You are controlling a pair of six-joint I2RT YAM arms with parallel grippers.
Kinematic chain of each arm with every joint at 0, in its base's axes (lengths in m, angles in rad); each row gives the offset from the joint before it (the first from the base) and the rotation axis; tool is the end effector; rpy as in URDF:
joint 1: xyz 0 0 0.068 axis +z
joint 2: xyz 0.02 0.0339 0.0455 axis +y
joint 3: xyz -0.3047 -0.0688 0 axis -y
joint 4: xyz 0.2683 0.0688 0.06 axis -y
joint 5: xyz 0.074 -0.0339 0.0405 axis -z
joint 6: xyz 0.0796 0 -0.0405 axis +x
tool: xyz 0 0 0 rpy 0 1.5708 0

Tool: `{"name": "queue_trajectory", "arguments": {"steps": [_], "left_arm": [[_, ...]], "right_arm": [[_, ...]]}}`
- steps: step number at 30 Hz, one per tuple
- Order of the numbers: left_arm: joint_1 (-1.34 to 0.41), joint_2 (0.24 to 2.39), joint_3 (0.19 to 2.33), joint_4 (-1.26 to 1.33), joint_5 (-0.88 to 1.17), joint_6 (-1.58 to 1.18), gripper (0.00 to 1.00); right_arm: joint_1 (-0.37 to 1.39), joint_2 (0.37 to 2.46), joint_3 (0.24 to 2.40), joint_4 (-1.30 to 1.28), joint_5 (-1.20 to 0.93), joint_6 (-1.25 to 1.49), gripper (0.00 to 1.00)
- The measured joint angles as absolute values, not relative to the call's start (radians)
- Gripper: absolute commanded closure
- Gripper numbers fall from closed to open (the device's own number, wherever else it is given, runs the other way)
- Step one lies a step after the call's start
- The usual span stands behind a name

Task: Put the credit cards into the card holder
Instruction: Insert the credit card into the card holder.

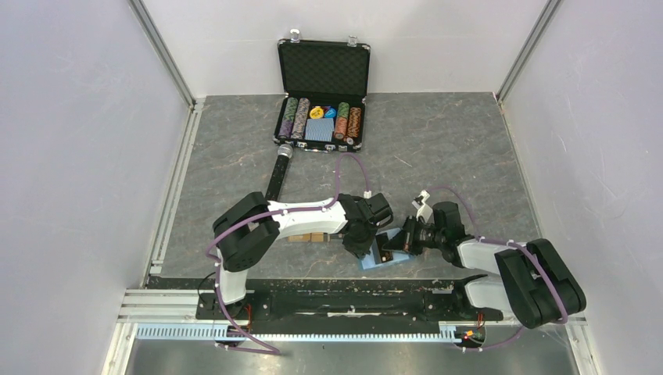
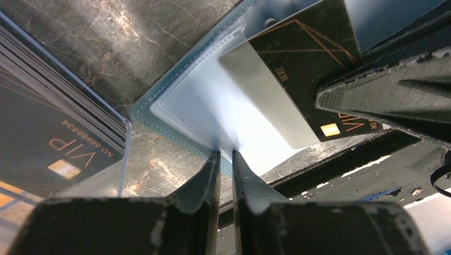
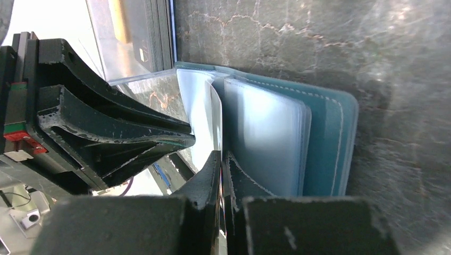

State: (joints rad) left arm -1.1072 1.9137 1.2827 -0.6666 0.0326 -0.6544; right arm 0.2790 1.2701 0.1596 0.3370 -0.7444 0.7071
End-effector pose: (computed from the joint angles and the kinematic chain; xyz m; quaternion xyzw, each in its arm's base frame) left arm 0.1837 -0.3732 0.1428 0.2245 0.9648 -0.1153 0.0742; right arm 0.1750 0.1062 0.0982 0.0444 0.8689 0.4664 0.1599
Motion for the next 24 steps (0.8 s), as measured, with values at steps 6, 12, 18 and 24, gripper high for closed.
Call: {"name": "queue_trajectory", "arguments": {"steps": [6,12,18,24], "left_arm": [[-1.108,1.914,1.284,-0.679,0.043,-0.653,0.65],[-1.108,1.892,1.273,-0.691,0.022,-0.653,0.60],[-1.108,1.836,1.232,-0.704,-0.006,-0.653,0.62],[-1.108,1.823,1.210,-0.701,-0.015,-0.653,0.68]], "right_arm": [[0.353,1.299,0.176,0.349,-0.724,0.724,0.92],[0.403,1.312,0.234,0.268,-0.676,0.707,0.65],[0.421,1.257,0.335,0.074,-0.596,0.631,0.45],[0.441,1.235,0.403,-0.071,-0.517,0.571,0.45]]}}
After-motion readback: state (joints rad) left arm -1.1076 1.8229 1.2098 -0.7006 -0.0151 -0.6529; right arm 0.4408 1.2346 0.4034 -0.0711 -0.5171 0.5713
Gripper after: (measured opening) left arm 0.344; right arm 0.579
